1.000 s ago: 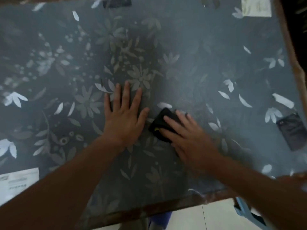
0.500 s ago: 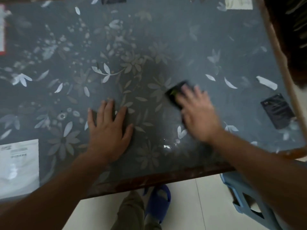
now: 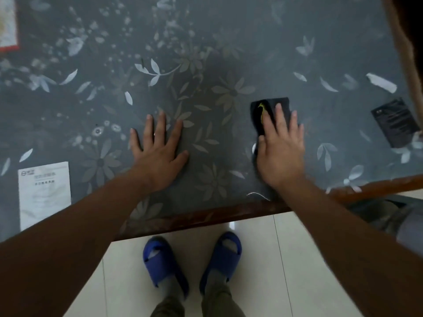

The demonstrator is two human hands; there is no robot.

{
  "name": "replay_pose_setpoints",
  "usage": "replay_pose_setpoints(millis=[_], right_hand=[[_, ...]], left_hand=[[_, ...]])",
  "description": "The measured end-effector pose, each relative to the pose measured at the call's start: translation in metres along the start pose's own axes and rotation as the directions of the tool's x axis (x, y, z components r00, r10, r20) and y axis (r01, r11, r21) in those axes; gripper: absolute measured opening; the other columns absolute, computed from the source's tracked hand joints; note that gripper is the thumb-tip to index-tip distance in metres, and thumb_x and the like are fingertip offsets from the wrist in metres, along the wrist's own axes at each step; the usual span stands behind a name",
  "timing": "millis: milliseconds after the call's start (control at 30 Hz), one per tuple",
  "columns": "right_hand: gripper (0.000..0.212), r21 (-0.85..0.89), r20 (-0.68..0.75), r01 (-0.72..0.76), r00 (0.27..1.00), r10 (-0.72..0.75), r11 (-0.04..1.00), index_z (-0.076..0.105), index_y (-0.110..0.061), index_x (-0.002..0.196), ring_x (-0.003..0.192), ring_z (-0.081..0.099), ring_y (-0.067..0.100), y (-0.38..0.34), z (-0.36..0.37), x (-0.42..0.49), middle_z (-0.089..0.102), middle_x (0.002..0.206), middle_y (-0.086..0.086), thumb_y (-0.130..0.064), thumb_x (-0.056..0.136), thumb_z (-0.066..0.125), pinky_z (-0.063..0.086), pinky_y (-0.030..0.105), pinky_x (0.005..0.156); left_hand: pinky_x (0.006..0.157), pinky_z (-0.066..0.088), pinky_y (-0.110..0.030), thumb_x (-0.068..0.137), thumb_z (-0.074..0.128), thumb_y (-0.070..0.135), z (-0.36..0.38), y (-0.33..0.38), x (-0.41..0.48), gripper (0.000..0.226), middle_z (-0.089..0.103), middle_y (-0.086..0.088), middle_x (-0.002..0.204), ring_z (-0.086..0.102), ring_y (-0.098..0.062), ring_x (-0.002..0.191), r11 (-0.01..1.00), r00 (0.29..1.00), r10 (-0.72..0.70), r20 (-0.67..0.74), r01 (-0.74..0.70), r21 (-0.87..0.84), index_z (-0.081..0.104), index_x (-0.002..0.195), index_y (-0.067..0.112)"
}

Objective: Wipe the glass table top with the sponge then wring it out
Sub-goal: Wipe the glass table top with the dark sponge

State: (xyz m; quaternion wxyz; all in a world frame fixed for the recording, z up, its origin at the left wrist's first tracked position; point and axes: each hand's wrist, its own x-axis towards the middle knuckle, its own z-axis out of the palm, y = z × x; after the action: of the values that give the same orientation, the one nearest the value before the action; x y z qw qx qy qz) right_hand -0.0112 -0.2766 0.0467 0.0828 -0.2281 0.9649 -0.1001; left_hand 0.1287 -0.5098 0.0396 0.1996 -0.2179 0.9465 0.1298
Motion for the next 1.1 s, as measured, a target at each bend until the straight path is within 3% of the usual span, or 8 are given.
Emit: replay_pose_setpoints(millis=[200,333,400,500,633,800,967,1100], right_hand=[[0.058,-0.016,0.187,0.59,0.795,-0.577,0.807,0.037,-0.026,0.153,0.152,0.018,0.04,-0.037,0.021,-0.097,0.025,0.166,0.005,-0.029,0.096,0.049,0.015,0.058,0.122],[0.055,-0.04,0.058,0.078,0.995,-0.076,0.996,0.022,-0.031,0.157,0.155,0.007,0.036,0.02,0.004,-0.053,0.015,0.168,0.002,-0.031,0.103,0.037,0.012,0.058,0.124],[0.056,0.01,-0.008,-0.137,0.991,0.137,0.991,0.019,-0.028,0.159,0.155,0.003,0.035,0.01,0.002,-0.053,0.01,0.169,0.002,-0.035,0.105,0.03,0.01,0.056,0.125],[0.059,-0.062,0.058,0.117,0.992,-0.114,0.991,0.023,-0.025,0.158,0.154,0.006,0.038,-0.041,0.025,-0.097,0.013,0.168,0.005,-0.034,0.102,0.039,0.011,0.057,0.124],[0.06,-0.098,0.181,0.524,0.845,-0.503,0.846,0.036,-0.026,0.152,0.151,0.02,0.04,-0.048,0.03,-0.115,0.025,0.165,0.006,-0.03,0.094,0.047,0.016,0.058,0.122],[0.059,0.023,-0.019,-0.154,0.988,0.155,0.988,0.026,-0.024,0.158,0.154,0.009,0.039,-0.065,0.021,-0.074,0.017,0.168,0.006,-0.032,0.101,0.038,0.012,0.057,0.124],[0.051,0.037,0.154,0.492,0.857,-0.492,0.87,0.045,-0.026,0.147,0.151,0.02,0.04,-0.146,0.054,-0.109,0.03,0.163,0.005,-0.036,0.097,0.044,0.017,0.059,0.121],[0.054,-0.042,0.014,0.285,0.958,-0.285,0.958,0.044,-0.025,0.148,0.149,0.024,0.043,-0.127,0.046,-0.014,0.031,0.163,0.009,-0.033,0.094,0.043,0.021,0.06,0.119]], left_hand=[[0.116,-0.016,-0.06,0.1,0.022,0.053,-0.003,0.001,-0.001,0.068,-0.029,-0.001,0.162,-0.03,-0.025,0.147,1.0,1.0,0.002,0.015,-0.002,0.018,-0.017,0.153,0.04],[0.116,-0.017,-0.06,0.097,0.021,0.055,-0.003,-0.001,-0.001,0.069,-0.029,-0.001,0.162,-0.03,-0.025,0.147,0.999,0.999,0.032,0.007,-0.032,0.005,-0.016,0.154,0.04],[0.116,-0.018,-0.059,0.098,0.02,0.055,-0.003,-0.001,0.0,0.068,-0.028,0.0,0.162,-0.029,-0.025,0.148,1.0,1.0,0.026,0.008,-0.026,0.005,-0.015,0.154,0.039],[0.116,-0.017,-0.059,0.101,0.019,0.053,-0.005,0.0,0.001,0.065,-0.028,-0.001,0.163,-0.029,-0.025,0.148,1.0,0.999,0.023,0.023,-0.023,0.0,-0.013,0.154,0.039],[0.116,-0.018,-0.057,0.103,0.024,0.046,-0.012,-0.004,0.001,0.061,-0.026,0.002,0.163,-0.028,-0.021,0.148,0.994,0.997,0.028,0.071,-0.02,-0.11,-0.007,0.156,0.041],[0.12,-0.011,-0.05,0.104,0.03,0.04,-0.025,-0.011,-0.001,0.052,-0.007,0.008,0.167,-0.014,-0.016,0.152,0.948,0.998,0.043,0.041,-0.028,-0.317,0.017,0.154,0.044],[0.113,0.018,-0.045,0.099,0.045,0.04,-0.043,-0.036,0.007,0.038,0.037,-0.001,0.15,0.031,-0.026,0.139,0.958,0.979,0.038,-0.201,-0.092,-0.27,0.048,0.132,0.023],[0.121,0.004,-0.05,0.1,0.037,0.049,-0.051,-0.079,0.041,0.06,0.009,-0.012,0.166,0.006,-0.03,0.152,0.992,0.975,0.01,-0.223,-0.037,-0.12,0.027,0.153,0.021]])
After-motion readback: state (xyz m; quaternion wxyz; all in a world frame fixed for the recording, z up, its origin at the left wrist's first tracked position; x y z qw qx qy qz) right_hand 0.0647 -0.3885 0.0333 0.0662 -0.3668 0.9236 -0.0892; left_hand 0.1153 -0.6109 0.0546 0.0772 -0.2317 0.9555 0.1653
